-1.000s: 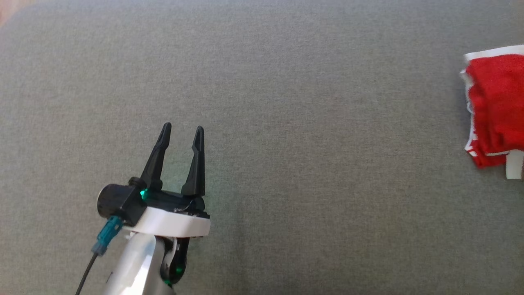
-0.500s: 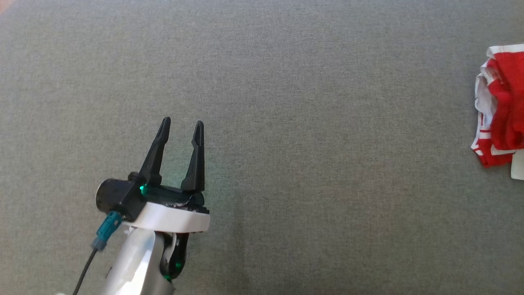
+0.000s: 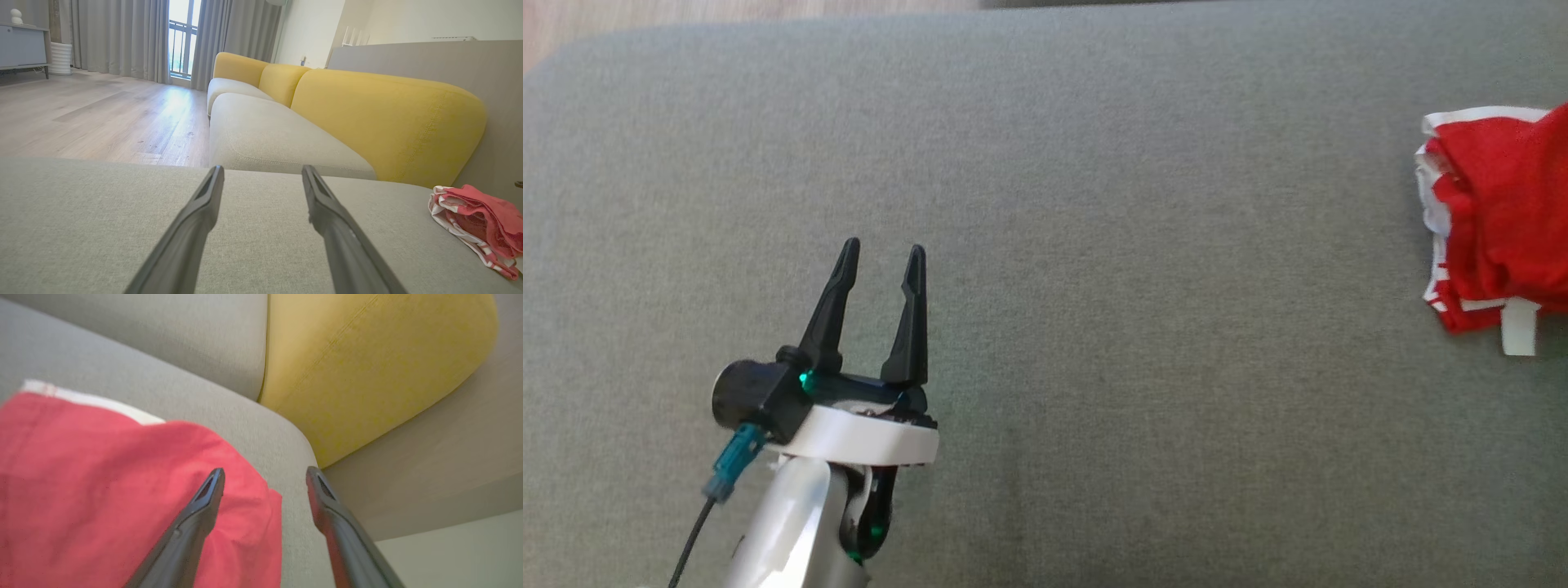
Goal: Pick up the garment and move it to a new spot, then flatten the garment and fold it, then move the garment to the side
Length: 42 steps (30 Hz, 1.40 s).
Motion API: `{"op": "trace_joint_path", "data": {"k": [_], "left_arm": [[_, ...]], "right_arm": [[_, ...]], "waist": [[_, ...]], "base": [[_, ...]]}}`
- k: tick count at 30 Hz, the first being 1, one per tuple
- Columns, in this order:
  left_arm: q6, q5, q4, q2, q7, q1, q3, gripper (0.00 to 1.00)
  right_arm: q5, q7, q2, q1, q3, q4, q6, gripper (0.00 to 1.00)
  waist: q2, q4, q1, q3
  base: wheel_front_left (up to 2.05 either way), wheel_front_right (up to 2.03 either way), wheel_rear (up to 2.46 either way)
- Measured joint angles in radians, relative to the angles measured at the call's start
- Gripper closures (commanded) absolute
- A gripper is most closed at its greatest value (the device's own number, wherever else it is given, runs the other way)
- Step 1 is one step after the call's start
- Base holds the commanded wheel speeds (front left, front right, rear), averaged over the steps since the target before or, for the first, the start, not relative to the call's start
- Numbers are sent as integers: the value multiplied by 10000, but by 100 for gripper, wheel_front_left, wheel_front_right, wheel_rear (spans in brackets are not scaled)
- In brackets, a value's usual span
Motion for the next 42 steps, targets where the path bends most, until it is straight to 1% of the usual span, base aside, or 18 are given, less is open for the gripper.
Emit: {"op": "trace_joint_path", "data": {"k": [4, 6, 9, 15, 19, 21, 24, 27, 29, 31, 42], "left_arm": [[-73, 10, -29, 0, 0, 91, 167, 0], [-73, 77, -113, 0, 0, 135, 291, 0], [-73, 75, -339, 0, -13, 347, 403, 0], [-73, 75, -472, 2, -13, 830, 614, 0], [-54, -33, -485, 2, -13, 1080, 639, 0], [-10, -128, -493, 6, -13, 1149, 663, 0], [-10, -150, -491, 6, -13, 1338, 665, 0], [-10, -111, -487, 6, -13, 1554, 706, 0], [21, -104, -497, 6, -13, 1673, 821, 0], [21, -104, -499, 12, -13, 1773, 901, 0], [23, -253, -596, 12, -13, 1937, 909, 0]], "right_arm": [[115, -556, 732, 2, -773, -700, 0, 0], [211, -821, 1267, 38, -982, -1266, 0, 0], [525, -1237, 2297, 377, -1254, -2303, 0, 0], [746, -1979, 4399, 2033, -1708, -4050, 0, 0], [823, -2543, 5705, 3279, -1933, -4614, -2, 0], [819, -2800, 6176, 3851, -1891, -4730, -2, 0], [775, -3173, 6437, 4614, -1739, -4740, -2, 0], [788, -3457, 6489, 5181, -1778, -4589, -2, 0], [1062, -3641, 6497, 5402, -1755, -4531, -2, 0], [1256, -3730, 6498, 5495, -1687, -4502, -2, 0], [1262, -3898, 6525, 5504, -1555, -4464, -2, 0]], "waist": [[0, -143, 0, -299], [0, -219, -1, -468], [0, -341, -1, -729], [0, -584, -1, -1249], [0, -691, -1, -1528], [0, -716, -2, -1637], [0, -726, -1, -1772], [0, -721, -1, -1892], [0, -714, -2, -1962], [0, -715, -1, -2014], [0, -685, 0, -2108]], "base": [[0, 0, 0], [0, 0, 0], [0, 0, 0], [0, 0, 0], [0, 0, 0], [0, 0, 0], [0, 0, 0], [0, 0, 0], [0, 0, 0], [0, 0, 0], [0, 0, 0]]}}
